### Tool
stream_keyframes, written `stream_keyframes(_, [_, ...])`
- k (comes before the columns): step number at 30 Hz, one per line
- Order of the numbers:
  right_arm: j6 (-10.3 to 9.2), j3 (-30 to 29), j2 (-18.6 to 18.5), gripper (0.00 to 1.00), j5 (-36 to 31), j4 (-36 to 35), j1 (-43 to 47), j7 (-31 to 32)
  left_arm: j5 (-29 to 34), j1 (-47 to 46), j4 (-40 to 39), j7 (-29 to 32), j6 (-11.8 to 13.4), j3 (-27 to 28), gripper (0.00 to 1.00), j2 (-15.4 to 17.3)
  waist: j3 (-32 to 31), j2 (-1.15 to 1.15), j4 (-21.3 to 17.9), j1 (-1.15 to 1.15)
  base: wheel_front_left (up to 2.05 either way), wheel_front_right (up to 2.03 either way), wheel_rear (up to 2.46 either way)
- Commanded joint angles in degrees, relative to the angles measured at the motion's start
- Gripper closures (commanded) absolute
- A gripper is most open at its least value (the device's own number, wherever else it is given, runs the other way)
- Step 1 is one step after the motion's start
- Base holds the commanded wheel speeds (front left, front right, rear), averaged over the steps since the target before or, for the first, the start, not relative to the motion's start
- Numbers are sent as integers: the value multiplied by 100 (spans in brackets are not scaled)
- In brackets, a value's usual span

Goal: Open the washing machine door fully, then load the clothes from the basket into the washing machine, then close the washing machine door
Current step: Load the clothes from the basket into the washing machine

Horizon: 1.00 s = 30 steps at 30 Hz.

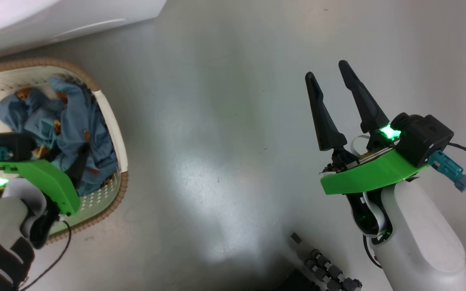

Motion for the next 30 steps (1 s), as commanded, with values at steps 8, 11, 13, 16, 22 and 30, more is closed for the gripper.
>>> stream_keyframes(8, [25, 99, 18, 0, -36, -115, 297, -45, -273, -150, 226, -59, 3, -165, 100, 65, -96, 0, -4, 0, 0, 0, 0])
stream_keyframes(11, [25, 66, 18, 0, -64, -106, 292, -45, -371, -177, 260, -115, 3, -231, 100, 23, -173, 0, 51, 0, 0, 0, 0])
stream_keyframes(13, [25, 52, 18, 0, -74, -97, 284, -45, -442, -167, 285, -193, 3, -260, 100, -3, -257, 0, 104, 0, 0, 0, 0])
stream_keyframes(16, [25, 39, 18, 0, -88, -65, 272, -45, -574, -112, 331, -353, 3, -254, 100, -49, -425, 0, 202, 0, 0, 0, 0])
stream_keyframes(22, [25, -6, 18, 0, -118, 43, 275, -45, -767, 105, 290, -654, 3, -171, 100, -122, -887, 0, 424, 0, 0, 0, 0])
stream_keyframes(30, [25, -45, -115, 0, -93, 177, 399, -45, -630, 392, 159, -737, 3, 161, 100, -148, -1521, 0, 679, 0, 0, 0, 0])
